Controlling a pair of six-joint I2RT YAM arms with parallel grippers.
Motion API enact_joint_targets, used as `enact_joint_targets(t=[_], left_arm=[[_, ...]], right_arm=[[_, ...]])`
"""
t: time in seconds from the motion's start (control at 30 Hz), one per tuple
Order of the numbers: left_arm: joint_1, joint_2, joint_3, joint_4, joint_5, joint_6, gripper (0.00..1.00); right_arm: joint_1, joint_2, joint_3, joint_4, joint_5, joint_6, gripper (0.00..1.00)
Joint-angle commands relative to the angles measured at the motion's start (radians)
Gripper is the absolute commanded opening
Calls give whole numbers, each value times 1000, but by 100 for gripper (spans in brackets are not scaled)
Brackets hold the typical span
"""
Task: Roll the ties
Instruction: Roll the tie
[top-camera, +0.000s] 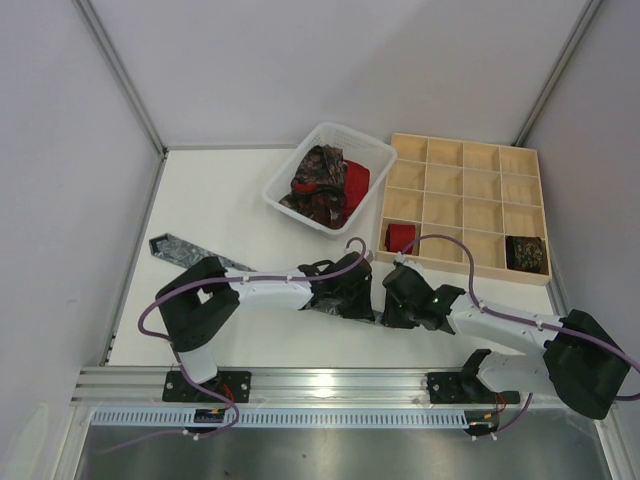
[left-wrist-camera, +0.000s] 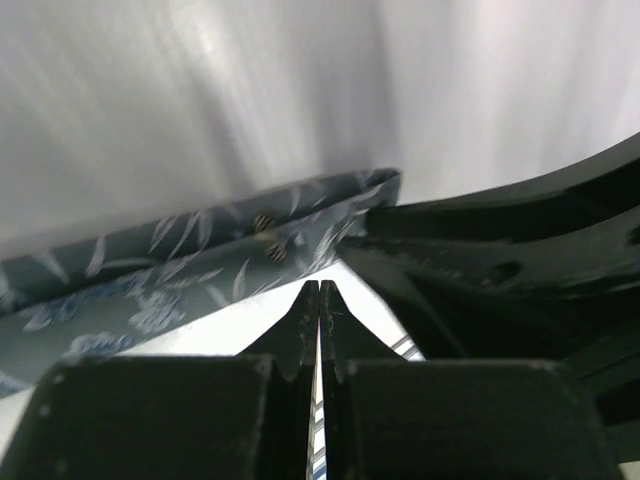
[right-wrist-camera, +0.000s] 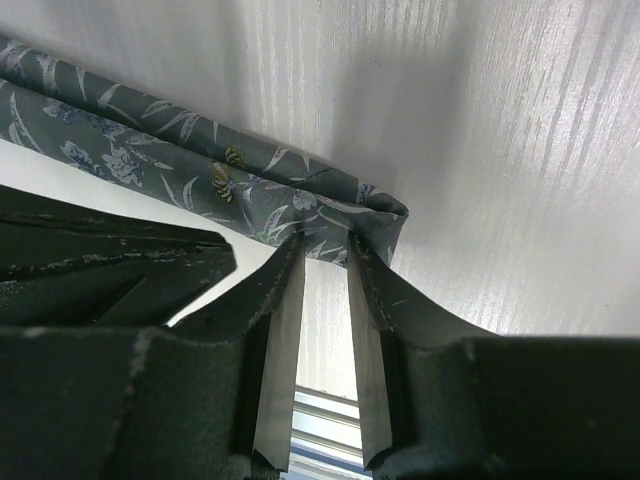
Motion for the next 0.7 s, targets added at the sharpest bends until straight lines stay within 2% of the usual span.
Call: enact_joint_targets(t=[0.0,0.2,0.47,0.67], left_arm=[[14,27,55,49,34,21,0],[28,74,84,51,44,28,1],[75,93,42,84,62,33,1],[89,102,43,84,71,51,0]], right_arm=[[-9,-2,-7,17,26,15,29],[-19,-22,-10,12,12,16,29],[-39,-61,-6,-23,-16,7,29],[-119,-140,-13,-67,-37,-30,34]])
